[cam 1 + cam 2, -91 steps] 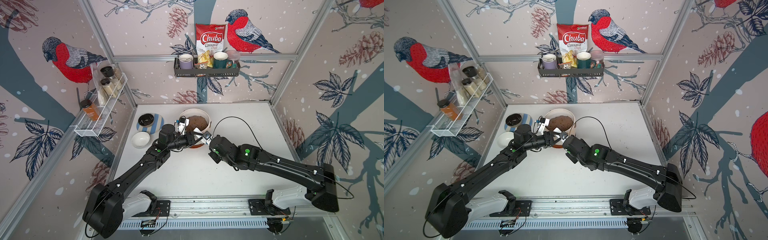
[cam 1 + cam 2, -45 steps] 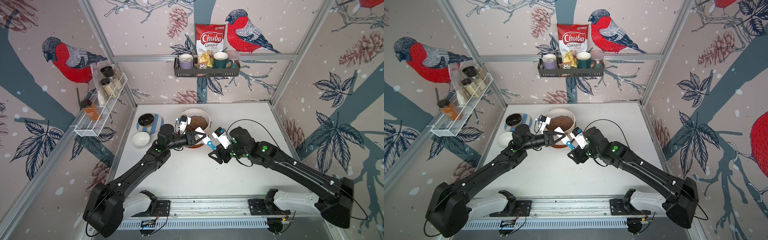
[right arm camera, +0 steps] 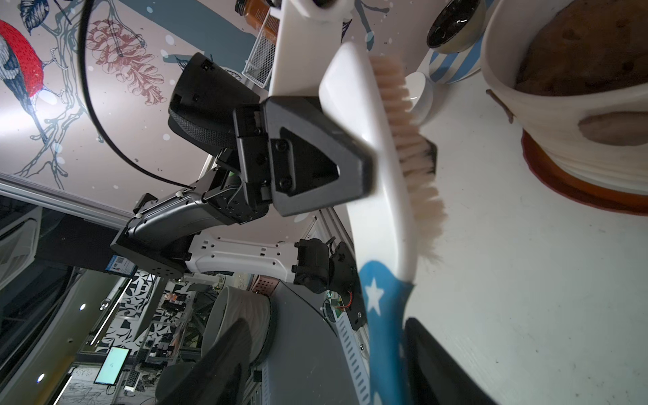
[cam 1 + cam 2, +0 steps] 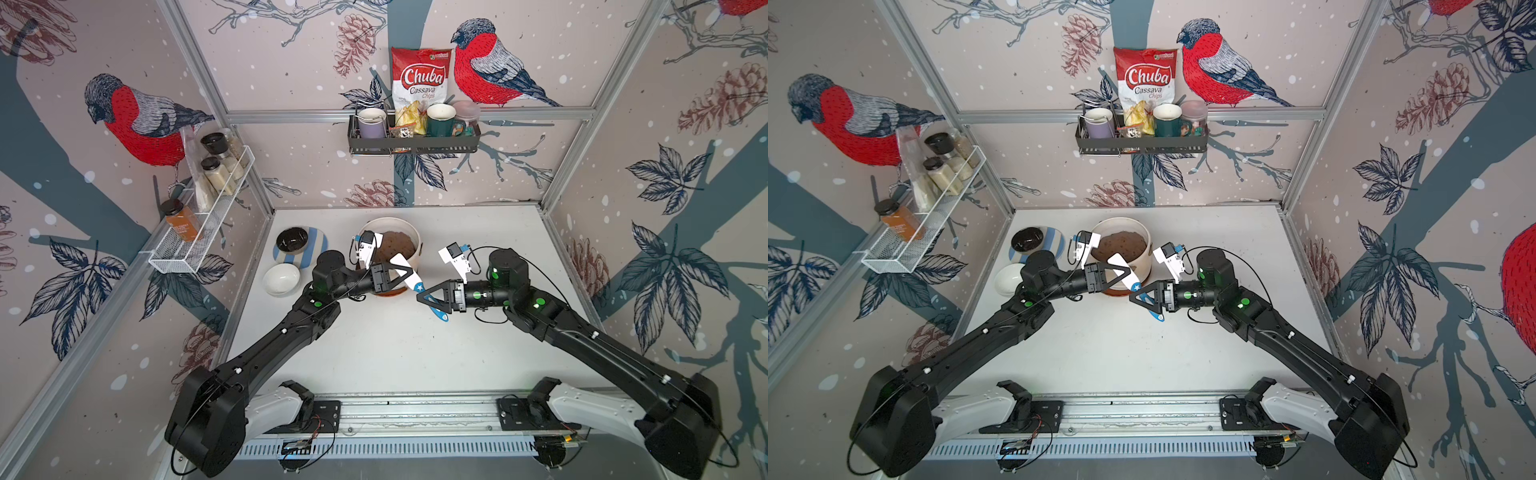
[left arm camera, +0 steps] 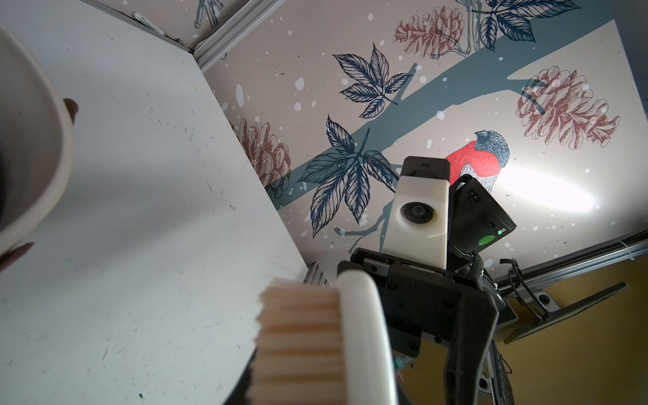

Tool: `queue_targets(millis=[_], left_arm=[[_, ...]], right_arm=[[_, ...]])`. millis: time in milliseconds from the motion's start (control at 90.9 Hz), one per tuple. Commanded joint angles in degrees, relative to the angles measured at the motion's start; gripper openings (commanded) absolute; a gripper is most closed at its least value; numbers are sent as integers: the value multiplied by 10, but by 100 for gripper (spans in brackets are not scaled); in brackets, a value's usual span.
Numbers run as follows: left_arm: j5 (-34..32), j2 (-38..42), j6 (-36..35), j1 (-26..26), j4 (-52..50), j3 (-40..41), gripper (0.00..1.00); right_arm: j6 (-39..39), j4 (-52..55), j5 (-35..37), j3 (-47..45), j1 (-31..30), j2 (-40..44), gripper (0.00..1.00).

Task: Scrub the dried mud off the ceramic pot
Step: Pick up the brush from the center of the board.

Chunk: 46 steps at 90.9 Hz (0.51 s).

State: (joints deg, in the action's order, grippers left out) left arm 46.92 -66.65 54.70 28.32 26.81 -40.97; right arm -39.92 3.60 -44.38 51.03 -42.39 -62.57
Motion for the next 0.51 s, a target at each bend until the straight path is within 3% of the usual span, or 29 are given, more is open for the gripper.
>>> queue_targets(millis=[0,66,132,308,495], left_arm=[[-20,0,-15,-2,-17,-6,27],[-18,-3,-5,-2,3,5,27],[-9,-11,12,-2,38,11,27],[10,-10,39,-2,105,26,27],[12,15,27,-2,117,41,27]], right_arm=[[126,107,94,39,-37,-1,71],[196,143,213,54,-85,-6,71],[213,140,241,62,-110,-22,71],[146,90,120,61,-80,-54,62],[-10,-102,19,-20,-10,-15,54]])
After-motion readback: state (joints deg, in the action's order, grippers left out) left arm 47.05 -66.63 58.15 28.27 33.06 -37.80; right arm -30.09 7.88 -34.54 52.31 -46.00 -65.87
